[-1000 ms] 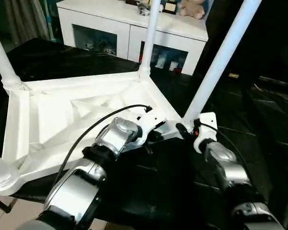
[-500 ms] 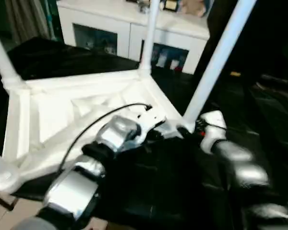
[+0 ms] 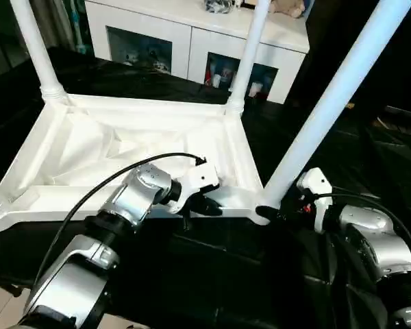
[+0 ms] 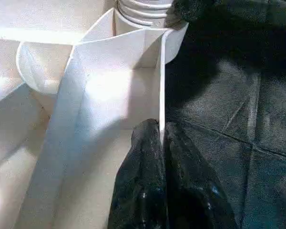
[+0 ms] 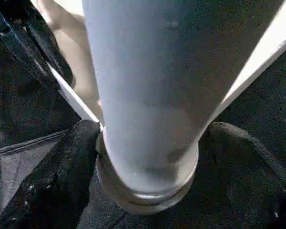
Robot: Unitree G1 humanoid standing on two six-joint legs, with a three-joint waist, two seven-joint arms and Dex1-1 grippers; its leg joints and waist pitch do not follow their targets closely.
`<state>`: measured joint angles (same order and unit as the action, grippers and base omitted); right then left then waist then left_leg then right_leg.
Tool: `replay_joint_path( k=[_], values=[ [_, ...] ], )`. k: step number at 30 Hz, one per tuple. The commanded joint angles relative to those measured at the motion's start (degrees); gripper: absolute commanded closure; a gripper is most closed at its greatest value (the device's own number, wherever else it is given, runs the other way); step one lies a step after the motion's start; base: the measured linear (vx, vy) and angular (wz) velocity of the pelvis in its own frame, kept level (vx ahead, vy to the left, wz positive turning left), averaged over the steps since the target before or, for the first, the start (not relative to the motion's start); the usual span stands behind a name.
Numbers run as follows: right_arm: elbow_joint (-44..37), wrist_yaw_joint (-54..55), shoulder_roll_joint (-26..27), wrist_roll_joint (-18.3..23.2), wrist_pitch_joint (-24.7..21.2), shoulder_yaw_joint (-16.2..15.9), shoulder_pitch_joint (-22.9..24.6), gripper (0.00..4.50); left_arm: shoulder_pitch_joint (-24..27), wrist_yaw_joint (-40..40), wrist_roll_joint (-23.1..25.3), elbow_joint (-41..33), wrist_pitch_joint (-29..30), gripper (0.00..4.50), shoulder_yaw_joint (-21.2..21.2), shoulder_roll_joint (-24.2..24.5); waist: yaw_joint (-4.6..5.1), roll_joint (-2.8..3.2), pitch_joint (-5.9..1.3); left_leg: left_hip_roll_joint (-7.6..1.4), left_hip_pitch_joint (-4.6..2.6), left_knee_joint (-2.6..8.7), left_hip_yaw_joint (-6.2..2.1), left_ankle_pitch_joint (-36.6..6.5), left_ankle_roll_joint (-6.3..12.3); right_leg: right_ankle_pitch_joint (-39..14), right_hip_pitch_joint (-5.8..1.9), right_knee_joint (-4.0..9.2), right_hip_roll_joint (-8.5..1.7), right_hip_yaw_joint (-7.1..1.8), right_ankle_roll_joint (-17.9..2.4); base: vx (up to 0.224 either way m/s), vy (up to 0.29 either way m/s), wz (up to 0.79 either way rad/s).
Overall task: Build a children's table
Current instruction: Rotate leg to tighten
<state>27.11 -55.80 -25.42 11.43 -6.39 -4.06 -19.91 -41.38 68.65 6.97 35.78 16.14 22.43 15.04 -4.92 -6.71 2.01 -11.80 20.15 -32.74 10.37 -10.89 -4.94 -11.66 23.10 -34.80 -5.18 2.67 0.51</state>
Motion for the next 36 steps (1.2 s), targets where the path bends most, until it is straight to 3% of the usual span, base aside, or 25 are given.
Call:
replay_joint_path(
  k=[1, 4, 10, 17, 19, 24, 26, 28, 30, 36],
  values=[
    [-0.34, -0.74, -0.71, 0.2, -0.6, 0.13, 0.07, 0.96, 3.08, 2.97, -0.02, 1.51, 2.05, 4.5, 3.43, -0.31, 0.0, -0.3, -2.39, -1.56, 0.05, 3.33, 0.06, -7.51, 5.2, -4.97, -2.91, 3.64, -2.71, -1.91, -14.08, 0.0, 0.0, 0.0],
    [-0.29, -1.21, -0.78, 0.08, -0.77, 0.08, -0.03, 1.16, 3.49, 3.11, 0.03, 0.13, 3.04, 4.5, 3.53, 0.05, 0.01, -0.22, -2.4, -1.59, 0.02, 3.4, 0.01, -8.32, 4.23, -6.66, -2.84, 3.77, -2.7, -1.97, -13.26, 0.0, 0.0, 0.0],
    [-0.03, -1.4, -0.71, 0.46, -1.11, 0.37, -0.4, 1.67, 3.84, 3.63, 0.23, -1.16, 4.17, 4.5, 3.63, 0.45, 0.01, -0.21, -2.64, -1.39, 0.02, 3.07, 0.12, -5.17, 5.14, -0.64, -3.08, 3.08, -2.49, -1.95, -14.56, 0.0, 0.0, 0.0],
    [0.17, -1.64, -0.79, 0.47, -1.11, 0.36, -0.34, 1.8, 3.89, 3.78, 0.49, -1.51, 4.87, 4.5, 3.82, 0.71, 0.03, -0.18, -2.69, -1.41, -0.05, 3.02, 0.09, -5.4, 5.07, -0.99, -3.13, 3.05, -2.5, -1.93, -14.75, 0.0, 0.0, 0.0],
    [1.38, 2.23, 0.5, -0.06, -1.3, 1.3, -0.16, 1.8, 3.61, 0.5, 0.84, -0.33, 6.15, 4.5, 2.83, -0.22, 0.07, -0.19, -2.73, -1.38, -0.03, 2.98, 0.11, -5.04, 5.14, -0.5, -3.16, 2.98, -2.48, -1.93, -14.85, 0.0, 0.0, 0.0],
    [5.81, 13.09, 4.61, -1.07, -1.43, 3.86, -0.52, 1.8, 1.88, -8.49, 1.77, 4.32, 7.18, 4.5, 0.14, -3.1, 0.41, -0.04, -2.28, -1.45, -0.22, 3.51, -0.03, -10.41, 2.35, -9.9, -2.58, 4.07, -2.62, -1.89, -12.9, 0.0, 0.0, 0.0],
    [8.52, 24.81, 8.7, -2.81, -1.38, 5.69, -0.86, 1.8, 0.27, -14.74, 2.0, 8.79, 7.09, 4.5, -1.61, -5.77, 0.57, -0.03, -2.16, -1.28, -0.33, 3.78, -0.17, -13.56, 0.32, -16.46, -2.11, 4.77, -2.66, -1.93, -10.49, 0.0, 0.0, 0.0],
    [9.49, 31.05, 11.34, -3.54, -2.12, 6.39, -1.29, 1.81, -0.48, -17.64, 2.19, 11.78, 6.54, 4.5, -2.07, -7.38, 0.73, -0.11, -2.22, -1.28, -0.21, 4.01, -0.55, -15.37, -0.78, -19.56, -2.2, 4.97, -2.63, -1.8, -8.74, 0.0, 0.0, 0.0],
    [10.06, 34.03, 12.3, -4.13, -2.39, 6.61, -1.68, 1.81, -0.74, -18.69, 2.31, 12.99, 6.24, 4.5, -2.16, -7.95, 0.81, 0.09, -2.14, -1.25, -0.4, 4.07, -0.54, -17.41, -0.82, -20.85, -1.76, 5.3, -2.61, -1.89, -7.82, 0.0, 0.0, 0.0],
    [8.7, 37.43, 18.25, -3.28, -2.24, 6.43, -2.82, 1.81, -2.55, -24.06, 2.91, 19.91, 3.97, 4.5, -2.67, -10.87, 1.08, 0.23, -2.17, -1.13, -0.26, 4.31, -0.9, -20.64, -0.69, -24.14, -1.52, 5.87, -2.67, -1.82, -5.6, 0.0, 0.0, 0.0]
  ],
)
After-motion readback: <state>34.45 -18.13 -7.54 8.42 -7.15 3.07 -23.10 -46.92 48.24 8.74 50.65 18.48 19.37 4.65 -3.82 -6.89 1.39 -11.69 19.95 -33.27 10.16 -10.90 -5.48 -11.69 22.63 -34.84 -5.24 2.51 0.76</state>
